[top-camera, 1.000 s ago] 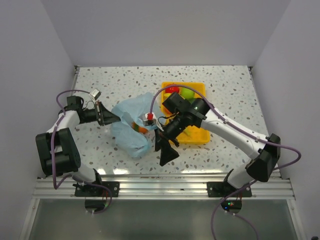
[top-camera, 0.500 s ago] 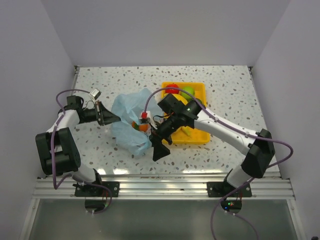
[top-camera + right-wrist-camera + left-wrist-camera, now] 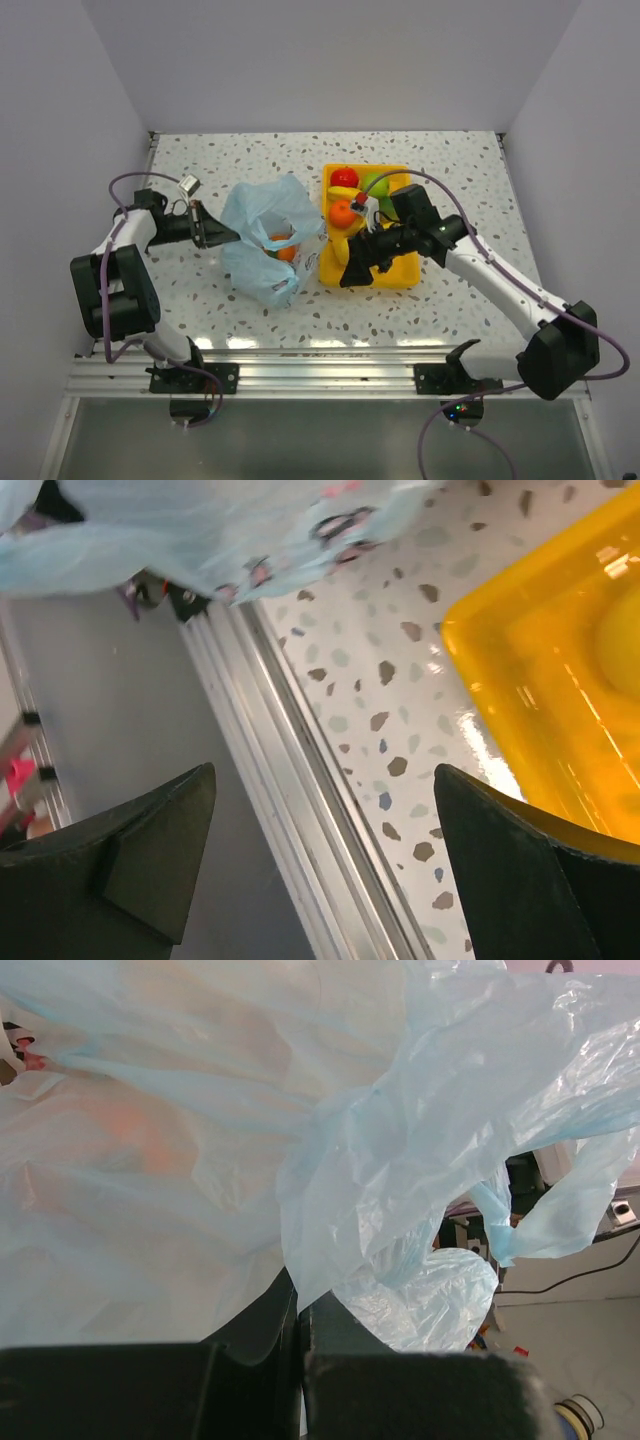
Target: Place the fake fruits into the plastic bag and tie a complex knot
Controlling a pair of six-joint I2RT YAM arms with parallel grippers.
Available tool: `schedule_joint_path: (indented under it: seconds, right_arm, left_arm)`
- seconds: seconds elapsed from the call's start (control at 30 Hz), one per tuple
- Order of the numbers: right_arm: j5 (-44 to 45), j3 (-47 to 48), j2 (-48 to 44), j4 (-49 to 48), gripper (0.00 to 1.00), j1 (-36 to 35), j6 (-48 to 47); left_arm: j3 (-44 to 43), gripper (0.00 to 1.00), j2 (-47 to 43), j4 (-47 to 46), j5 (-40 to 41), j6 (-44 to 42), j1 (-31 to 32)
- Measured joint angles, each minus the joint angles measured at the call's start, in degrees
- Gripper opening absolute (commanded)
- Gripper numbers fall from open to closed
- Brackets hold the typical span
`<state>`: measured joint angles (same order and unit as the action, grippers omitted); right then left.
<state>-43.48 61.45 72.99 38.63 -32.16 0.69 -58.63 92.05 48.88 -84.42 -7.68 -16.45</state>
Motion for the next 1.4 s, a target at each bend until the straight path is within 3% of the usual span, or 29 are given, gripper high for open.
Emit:
schedule_joint_path:
  seconds: [0.27, 0.4, 0.43, 0.5, 0.53, 0.57, 0.7, 0.8, 0.93, 1.13, 1.27, 1.4]
  right_arm:
    - [3.63, -1.44, 11.17, -22.10, 0.91, -2.29, 24.50]
    - [5.22, -0.74, 16.24, -27.04, 0.76, -6.43, 29.53]
    - [5.57, -0.72, 17.38, -28.04, 0.53, -7.10, 30.38]
    - [6.34, -0.63, 19.37, -29.49, 0.29, -7.61, 31.58]
    - [6.43, -0.55, 20.24, -30.14, 0.03, -7.50, 32.33]
    - [6.34, -0.35, 20.85, -30.53, 0.00, -7.10, 32.70]
    - [4.33, 4.13, 21.24, -28.33, 0.00, -4.83, 33.59]
    - [2.27, 12.59, 20.55, -26.73, 0.00, -3.39, 32.35]
    - [-0.48, 20.11, 16.52, -26.03, 0.00, -2.99, 31.19]
    - [-3.58, 20.09, 12.98, -27.69, 0.00, -2.75, 31.65]
    - [-4.57, 18.78, 19.96, -26.60, 0.00, -2.75, 31.78]
    - [-2.38, 17.97, 28.50, -21.79, 0.00, -3.85, 29.90]
  left_arm:
    - [-1.01, 0.00, 0.00, 4.33, 0.02, -5.07, -0.09]
    - [-1.03, 0.00, -0.02, 4.92, 0.02, -5.68, -0.44]
    - [-1.03, 0.00, -0.07, 5.01, 0.02, -5.92, -0.59]
    - [-1.05, 0.00, -0.31, 5.44, 0.02, -6.75, -0.90]
    - [-1.05, 0.00, -0.57, 5.88, 0.04, -7.19, -1.09]
    - [-1.09, 0.00, -0.92, 6.47, 0.07, -8.02, -1.25]
    - [-4.37, 0.00, -1.84, 11.91, 0.28, -12.92, -1.97]
    - [-11.76, 0.00, -1.51, 18.23, 1.44, -18.62, -2.29]
    - [-18.03, 0.00, -1.84, 20.22, 5.09, -19.61, -2.45]
    - [-14.23, 0.00, -14.64, 8.55, 26.10, -8.48, -2.56]
    - [-8.17, 0.00, -23.58, 2.62, 38.62, -4.63, -1.31]
    - [-2.58, 0.00, -20.98, 0.92, 45.90, -3.15, 1.22]
